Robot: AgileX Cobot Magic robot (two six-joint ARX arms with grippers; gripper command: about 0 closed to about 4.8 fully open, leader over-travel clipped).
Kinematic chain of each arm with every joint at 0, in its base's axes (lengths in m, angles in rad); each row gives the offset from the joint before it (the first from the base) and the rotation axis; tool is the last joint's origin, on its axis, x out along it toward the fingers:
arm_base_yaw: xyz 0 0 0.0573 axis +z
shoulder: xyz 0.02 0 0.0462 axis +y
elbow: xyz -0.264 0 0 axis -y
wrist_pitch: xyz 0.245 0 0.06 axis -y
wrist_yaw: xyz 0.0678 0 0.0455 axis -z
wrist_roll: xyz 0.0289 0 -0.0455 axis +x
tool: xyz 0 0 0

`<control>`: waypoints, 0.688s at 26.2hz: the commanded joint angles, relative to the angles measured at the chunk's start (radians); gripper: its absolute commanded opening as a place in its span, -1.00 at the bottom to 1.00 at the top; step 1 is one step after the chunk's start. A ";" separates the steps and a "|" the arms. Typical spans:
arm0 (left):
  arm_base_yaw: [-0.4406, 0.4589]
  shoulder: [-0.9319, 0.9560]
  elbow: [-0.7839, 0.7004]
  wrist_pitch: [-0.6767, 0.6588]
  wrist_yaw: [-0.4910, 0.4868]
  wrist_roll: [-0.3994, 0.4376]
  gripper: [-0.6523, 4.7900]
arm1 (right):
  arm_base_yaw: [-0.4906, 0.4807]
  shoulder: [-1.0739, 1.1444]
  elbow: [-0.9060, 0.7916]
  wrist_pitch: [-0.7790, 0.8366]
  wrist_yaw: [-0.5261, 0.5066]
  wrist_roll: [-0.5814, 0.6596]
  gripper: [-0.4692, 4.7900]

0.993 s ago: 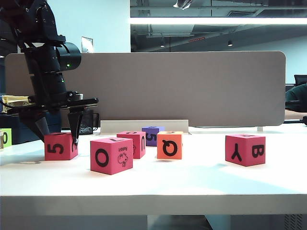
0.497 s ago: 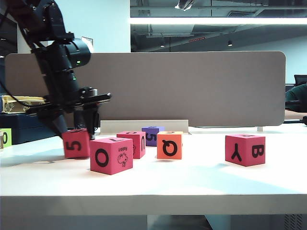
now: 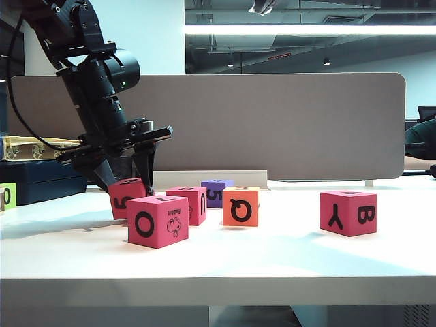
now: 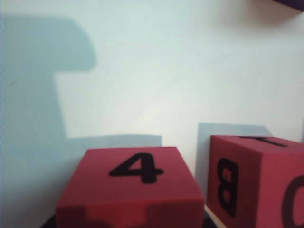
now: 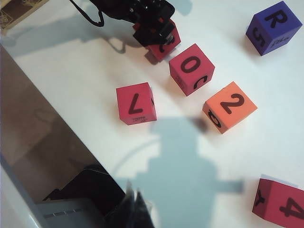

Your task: Select the appropriate blocks from the scattered letter blocks on the table and arrange them in a row to spell out "2024".

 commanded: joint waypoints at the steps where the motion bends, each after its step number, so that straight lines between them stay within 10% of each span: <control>1: -0.009 -0.005 0.003 0.013 -0.008 0.015 0.12 | 0.001 -0.003 0.003 0.015 0.002 -0.002 -0.83; 18: -0.012 0.036 0.003 0.010 0.034 0.015 0.54 | 0.000 -0.003 0.003 -0.008 0.023 -0.002 -0.83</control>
